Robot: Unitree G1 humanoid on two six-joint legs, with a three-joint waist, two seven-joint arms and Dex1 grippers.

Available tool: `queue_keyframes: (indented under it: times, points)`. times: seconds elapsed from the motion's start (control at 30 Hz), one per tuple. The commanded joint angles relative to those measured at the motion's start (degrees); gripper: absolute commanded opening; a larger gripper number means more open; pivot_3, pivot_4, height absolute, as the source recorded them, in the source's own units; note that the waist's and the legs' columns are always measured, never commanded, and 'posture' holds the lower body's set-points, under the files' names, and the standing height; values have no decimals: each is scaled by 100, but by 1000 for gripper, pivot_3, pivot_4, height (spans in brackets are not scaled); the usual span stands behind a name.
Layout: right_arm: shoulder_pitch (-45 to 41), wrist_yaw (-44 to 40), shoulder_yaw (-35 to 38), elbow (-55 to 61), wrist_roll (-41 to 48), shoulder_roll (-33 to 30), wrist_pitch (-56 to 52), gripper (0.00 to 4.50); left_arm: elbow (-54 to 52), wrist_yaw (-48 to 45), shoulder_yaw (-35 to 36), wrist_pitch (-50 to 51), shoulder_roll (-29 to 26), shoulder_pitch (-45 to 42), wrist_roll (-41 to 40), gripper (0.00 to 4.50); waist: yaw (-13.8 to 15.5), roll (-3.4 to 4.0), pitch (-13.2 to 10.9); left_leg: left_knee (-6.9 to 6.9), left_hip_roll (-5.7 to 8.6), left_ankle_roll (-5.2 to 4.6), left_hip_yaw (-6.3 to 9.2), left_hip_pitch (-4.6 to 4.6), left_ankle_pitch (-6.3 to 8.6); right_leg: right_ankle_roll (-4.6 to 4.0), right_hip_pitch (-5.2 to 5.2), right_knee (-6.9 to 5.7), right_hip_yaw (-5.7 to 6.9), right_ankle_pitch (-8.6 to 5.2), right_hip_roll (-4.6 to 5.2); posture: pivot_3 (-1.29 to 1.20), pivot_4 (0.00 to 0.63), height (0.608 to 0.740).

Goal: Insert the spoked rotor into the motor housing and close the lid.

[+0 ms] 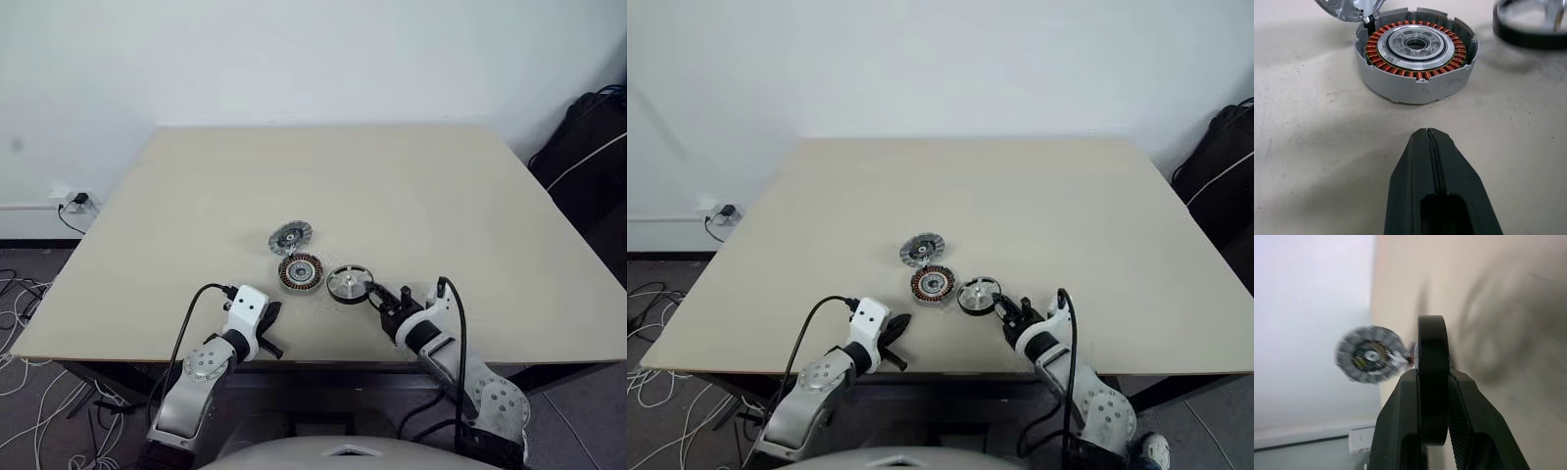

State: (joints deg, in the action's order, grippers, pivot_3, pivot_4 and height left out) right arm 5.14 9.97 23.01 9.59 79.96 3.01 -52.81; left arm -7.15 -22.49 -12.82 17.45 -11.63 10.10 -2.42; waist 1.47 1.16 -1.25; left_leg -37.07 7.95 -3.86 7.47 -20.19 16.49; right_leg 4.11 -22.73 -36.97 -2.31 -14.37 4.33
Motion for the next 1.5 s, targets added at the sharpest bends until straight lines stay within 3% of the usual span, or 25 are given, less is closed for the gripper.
queue_keyframes:
  times: [0.03, 0.73, 1.5]
  points:
    - [-256, -49, -167, 264, 164, 21, 199, 418, -347, 35, 43, -14, -2, -17, -46, 0, -1, 0, 0, 0, 0, 0, 0, 0, 0, 0, 0, 0, 0, 0, 0, 0, 0, 740]
    - [-1425, -723, -1179, -1110, -988, 353, 481, 418, -573, 169, 149, -2, -9, 231, -47, 0, -54, 3, 4, 0, 2, 24, -5, 1, -10, -1, -4, -3, -1, 3, -3, 0, 0, 740]
    - [-2056, -1243, -1124, -2232, -1695, 454, 521, 418, -597, 170, 143, 32, -14, 242, -50, 0, -77, 10, 14, -1, 3, 27, -8, 2, -11, -4, -6, -9, -2, 5, -6, 0, 0, 740]
